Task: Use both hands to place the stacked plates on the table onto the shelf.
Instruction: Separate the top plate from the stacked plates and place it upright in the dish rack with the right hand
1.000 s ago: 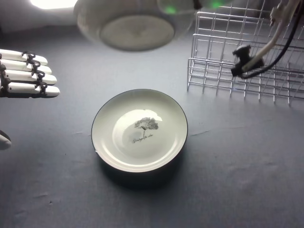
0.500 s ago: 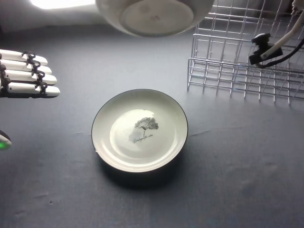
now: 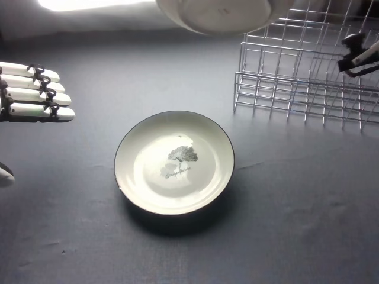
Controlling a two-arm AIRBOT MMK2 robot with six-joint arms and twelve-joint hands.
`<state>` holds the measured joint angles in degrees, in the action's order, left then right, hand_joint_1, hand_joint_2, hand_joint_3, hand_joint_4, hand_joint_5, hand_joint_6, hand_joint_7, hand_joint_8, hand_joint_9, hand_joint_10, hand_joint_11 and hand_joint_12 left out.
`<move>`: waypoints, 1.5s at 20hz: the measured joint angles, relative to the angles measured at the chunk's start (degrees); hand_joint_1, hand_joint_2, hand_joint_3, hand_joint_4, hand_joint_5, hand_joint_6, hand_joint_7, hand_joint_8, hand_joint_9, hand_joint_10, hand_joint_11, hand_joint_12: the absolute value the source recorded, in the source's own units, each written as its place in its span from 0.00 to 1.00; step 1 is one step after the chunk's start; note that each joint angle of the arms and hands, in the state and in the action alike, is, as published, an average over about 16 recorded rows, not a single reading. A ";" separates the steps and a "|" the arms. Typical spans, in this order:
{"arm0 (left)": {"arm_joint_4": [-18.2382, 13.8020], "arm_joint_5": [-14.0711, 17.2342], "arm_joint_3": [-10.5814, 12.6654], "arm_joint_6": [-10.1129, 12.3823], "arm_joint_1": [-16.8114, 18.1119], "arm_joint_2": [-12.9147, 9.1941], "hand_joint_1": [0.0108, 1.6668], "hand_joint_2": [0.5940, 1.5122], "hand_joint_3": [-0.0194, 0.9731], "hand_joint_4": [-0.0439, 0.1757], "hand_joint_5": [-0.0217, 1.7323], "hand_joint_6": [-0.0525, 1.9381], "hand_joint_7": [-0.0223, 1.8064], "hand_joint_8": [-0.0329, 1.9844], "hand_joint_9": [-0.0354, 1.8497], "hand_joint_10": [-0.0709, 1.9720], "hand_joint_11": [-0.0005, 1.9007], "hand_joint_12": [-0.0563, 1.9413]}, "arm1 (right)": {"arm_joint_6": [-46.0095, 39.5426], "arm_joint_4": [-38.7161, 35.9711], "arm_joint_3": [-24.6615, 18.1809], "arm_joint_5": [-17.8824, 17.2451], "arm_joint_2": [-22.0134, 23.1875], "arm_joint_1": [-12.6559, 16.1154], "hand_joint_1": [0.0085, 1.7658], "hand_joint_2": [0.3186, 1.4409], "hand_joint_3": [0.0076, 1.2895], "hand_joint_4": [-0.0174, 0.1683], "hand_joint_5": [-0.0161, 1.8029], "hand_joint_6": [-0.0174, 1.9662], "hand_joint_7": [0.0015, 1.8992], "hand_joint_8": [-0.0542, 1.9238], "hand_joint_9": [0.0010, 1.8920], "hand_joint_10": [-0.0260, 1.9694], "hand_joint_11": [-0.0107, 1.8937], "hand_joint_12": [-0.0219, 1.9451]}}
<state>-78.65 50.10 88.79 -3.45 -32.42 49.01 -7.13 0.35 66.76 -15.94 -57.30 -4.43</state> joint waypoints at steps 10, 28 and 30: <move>0.01 0.13 0.00 0.10 0.00 0.00 0.00 0.60 0.04 0.21 0.02 0.03 0.02 0.01 0.03 0.04 0.01 0.03 | 0.69 0.05 0.43 0.03 3.33 -1.15 0.77 0.66 0.00 0.04 0.44 0.53 0.52 0.51 0.51 0.59 0.47 0.66; -0.07 1.66 -0.16 1.23 0.15 0.58 0.00 0.60 0.04 0.21 0.02 0.03 0.02 0.01 0.03 0.04 0.01 0.03 | 2.12 0.52 3.10 -1.38 7.30 -5.79 0.77 0.66 0.00 0.04 0.44 0.52 0.52 0.52 0.51 0.59 0.47 0.66; -0.08 1.99 -0.18 1.48 0.16 0.92 0.00 0.60 0.04 0.21 0.02 0.03 0.02 0.01 0.03 0.04 0.01 0.03 | 2.42 0.66 3.65 -1.82 7.37 -6.68 0.77 0.66 0.00 0.04 0.44 0.52 0.51 0.52 0.51 0.59 0.47 0.66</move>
<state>-78.73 52.09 88.61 -1.97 -32.27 49.93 -4.71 1.00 70.41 -17.76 -49.93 -11.12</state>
